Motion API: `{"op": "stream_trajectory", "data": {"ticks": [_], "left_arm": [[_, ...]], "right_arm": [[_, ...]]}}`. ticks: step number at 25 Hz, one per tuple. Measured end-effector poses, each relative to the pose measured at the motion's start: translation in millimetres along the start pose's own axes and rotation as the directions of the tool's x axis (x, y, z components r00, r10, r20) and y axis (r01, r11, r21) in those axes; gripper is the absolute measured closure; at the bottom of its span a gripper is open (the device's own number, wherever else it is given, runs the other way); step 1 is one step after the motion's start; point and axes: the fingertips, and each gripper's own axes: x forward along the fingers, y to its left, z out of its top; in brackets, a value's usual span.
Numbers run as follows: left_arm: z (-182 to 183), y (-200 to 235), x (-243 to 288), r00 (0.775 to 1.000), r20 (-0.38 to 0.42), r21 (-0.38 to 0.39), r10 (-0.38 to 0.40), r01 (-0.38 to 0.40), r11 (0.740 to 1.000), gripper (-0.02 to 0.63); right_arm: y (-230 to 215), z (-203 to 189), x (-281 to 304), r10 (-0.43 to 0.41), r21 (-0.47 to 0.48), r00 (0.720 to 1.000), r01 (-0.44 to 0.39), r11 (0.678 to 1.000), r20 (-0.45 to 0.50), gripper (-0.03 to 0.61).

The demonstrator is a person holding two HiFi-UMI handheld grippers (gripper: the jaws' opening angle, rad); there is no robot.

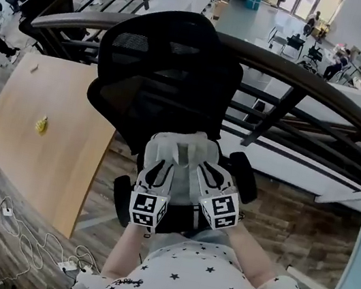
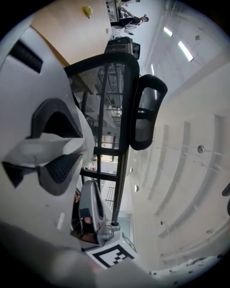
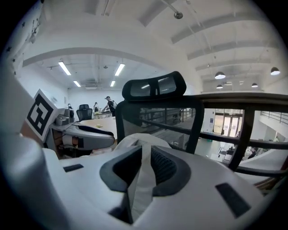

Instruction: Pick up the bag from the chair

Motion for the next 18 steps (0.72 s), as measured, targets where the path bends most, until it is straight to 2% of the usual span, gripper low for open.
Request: {"op": "stream_trajectory", "data": {"ticks": [3, 8, 12, 18], "left_arm": [[-13, 11, 12, 0.998, -0.043, 0.031, 0.040, -0.039, 0.999, 0.467], [-39, 24, 27, 0.989, -0.113, 0.127, 0.095, -0.080, 0.989, 0.438], [-53, 24, 39, 0.985, -0.119, 0.209, 0.126, -0.099, 0.973, 0.419], [-53, 23, 45, 0.982, -0.102, 0.282, 0.161, -0.126, 0.951, 0.416]], "right_arm": [[-2, -17, 16, 0.019, -0.030, 0.999, -0.020, 0.999, -0.050, 0.493], [-6, -45, 39, 0.036, -0.085, 0.994, -0.046, 0.995, -0.107, 0.477], [-15, -54, 50, 0.020, -0.153, 0.990, -0.041, 0.987, -0.137, 0.465], [-19, -41, 55, -0.011, -0.185, 0.996, -0.006, 0.983, -0.094, 0.454]]}}
